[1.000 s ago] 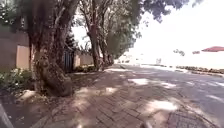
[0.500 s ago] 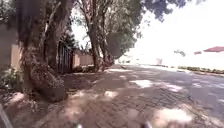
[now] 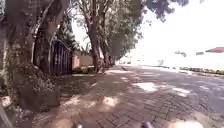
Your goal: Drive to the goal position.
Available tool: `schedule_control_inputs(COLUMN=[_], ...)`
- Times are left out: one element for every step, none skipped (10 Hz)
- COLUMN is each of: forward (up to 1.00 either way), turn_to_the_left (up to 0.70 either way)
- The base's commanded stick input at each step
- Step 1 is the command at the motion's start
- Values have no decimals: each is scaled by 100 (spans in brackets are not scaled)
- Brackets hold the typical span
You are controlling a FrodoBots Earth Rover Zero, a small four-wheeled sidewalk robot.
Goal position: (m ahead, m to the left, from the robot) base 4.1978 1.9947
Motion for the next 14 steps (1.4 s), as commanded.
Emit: schedule_control_inputs(forward=[70,70,70,70,70,70,70,70,70,70,70,70,70,70], turn_to_the_left=[0,0,0,0,0,-1,-9,-18,-26,-34,0,0,0,0])
